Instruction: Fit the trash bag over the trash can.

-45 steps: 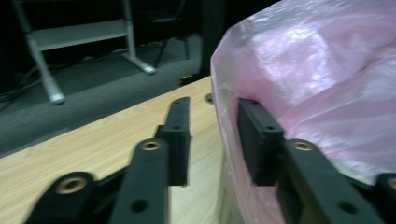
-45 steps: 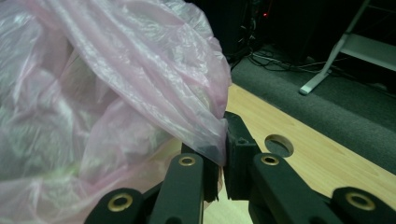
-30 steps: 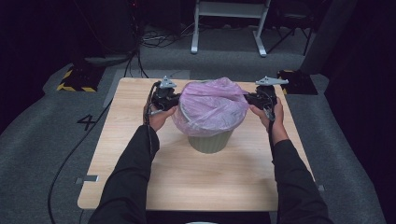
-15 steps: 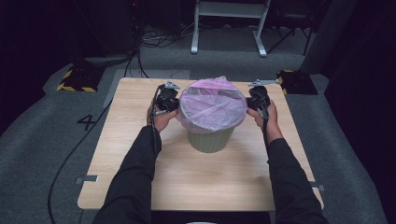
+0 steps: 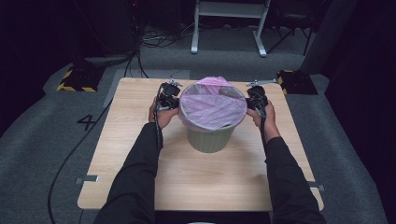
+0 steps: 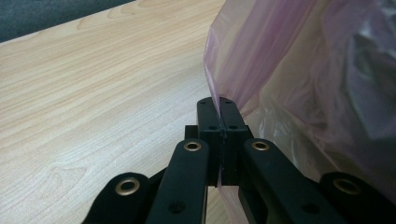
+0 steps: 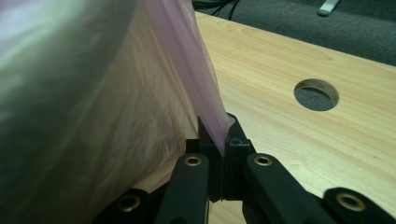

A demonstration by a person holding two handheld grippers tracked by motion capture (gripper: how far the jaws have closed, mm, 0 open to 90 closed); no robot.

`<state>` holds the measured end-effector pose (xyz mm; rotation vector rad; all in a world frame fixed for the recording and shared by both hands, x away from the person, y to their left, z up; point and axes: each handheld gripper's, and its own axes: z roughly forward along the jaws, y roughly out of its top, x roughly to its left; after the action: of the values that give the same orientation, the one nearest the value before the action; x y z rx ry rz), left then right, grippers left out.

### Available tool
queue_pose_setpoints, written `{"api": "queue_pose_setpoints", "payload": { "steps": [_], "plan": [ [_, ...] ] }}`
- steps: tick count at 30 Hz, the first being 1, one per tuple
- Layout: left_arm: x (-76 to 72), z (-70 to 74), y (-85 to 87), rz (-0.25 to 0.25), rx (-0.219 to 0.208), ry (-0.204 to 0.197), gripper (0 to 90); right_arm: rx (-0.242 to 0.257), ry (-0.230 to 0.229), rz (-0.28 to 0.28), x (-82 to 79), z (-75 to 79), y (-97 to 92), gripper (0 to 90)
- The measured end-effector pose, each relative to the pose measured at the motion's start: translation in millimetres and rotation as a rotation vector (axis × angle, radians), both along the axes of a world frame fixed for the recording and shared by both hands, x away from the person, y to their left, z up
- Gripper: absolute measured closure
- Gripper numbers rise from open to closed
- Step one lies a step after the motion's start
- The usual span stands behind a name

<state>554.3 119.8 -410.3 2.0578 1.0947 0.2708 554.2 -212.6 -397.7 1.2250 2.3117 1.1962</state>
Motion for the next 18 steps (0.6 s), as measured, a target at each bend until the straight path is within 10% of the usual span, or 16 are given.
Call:
{"api": "queue_pose_setpoints", "payload": {
  "steps": [5,18],
  "plan": [
    [2.2,-7.3,-2.6,0.0,0.009,0.046,89.8,0.005,0.037,0.0,2.6,-9.0,-1.4,89.7],
    [-18.0,-10.9,17.2,0.004,-0.026,-0.02,88.7,0.024,0.02,0.004,-13.0,-22.8,-25.9,85.6]
  ]
}}
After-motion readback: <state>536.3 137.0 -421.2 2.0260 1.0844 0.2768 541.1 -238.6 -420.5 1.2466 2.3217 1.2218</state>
